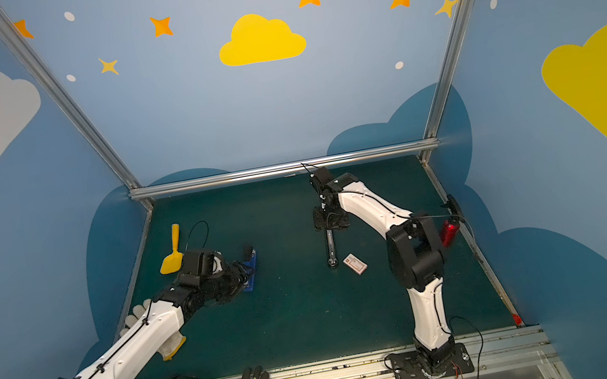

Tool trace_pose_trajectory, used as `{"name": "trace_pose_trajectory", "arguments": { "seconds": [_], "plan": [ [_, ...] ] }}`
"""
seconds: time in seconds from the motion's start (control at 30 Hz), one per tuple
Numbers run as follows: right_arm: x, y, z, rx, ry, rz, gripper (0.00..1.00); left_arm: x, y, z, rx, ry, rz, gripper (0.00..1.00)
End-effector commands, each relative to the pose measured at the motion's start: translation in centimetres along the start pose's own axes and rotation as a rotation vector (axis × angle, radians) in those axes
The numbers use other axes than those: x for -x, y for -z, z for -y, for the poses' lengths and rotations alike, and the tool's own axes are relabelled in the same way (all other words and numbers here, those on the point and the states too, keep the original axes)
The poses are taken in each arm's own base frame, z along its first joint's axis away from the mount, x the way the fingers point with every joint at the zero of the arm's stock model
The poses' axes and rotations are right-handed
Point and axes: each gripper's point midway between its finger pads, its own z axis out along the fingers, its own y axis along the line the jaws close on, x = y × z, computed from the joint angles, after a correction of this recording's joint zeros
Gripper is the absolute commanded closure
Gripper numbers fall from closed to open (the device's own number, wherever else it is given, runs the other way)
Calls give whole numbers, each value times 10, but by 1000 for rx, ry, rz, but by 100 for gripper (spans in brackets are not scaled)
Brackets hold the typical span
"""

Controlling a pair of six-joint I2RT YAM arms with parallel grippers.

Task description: Load the staples into the stapler

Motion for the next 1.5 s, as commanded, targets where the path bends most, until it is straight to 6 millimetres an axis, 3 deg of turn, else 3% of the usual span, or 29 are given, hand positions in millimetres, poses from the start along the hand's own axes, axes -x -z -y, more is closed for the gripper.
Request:
{"name": "trace_pose_trajectory", "arguments": {
  "seconds": [0.0, 0.23, 0.4, 0.57, 0.87, 1.03, 1.23, 1.47],
  "plan": [
    [-18, 2, -24, 182, 46, -11, 41, 16, 1, -22, 187, -87, 29, 34],
    [-67, 18, -82, 604, 143, 2, 38, 45, -23, -23, 344, -182, 8, 38],
    [-100, 22, -109, 713, 227, 8, 34, 58, -44, -24, 414, -216, -16, 35],
    [-121, 8, -118, 715, 242, -44, 36, 70, -63, -23, 488, -257, -28, 36],
    [-125, 3, -117, 691, 254, -55, 38, 74, -98, -29, 583, -325, -68, 48],
    [-127, -3, -114, 677, 243, -66, 38, 70, -107, -30, 635, -384, -100, 72],
    [-124, -21, -111, 656, 197, -90, 39, 63, -99, -22, 622, -430, -97, 96],
    [-100, -31, -111, 718, 81, -88, 42, 47, -75, 6, 475, -463, -87, 96]
  ]
}}
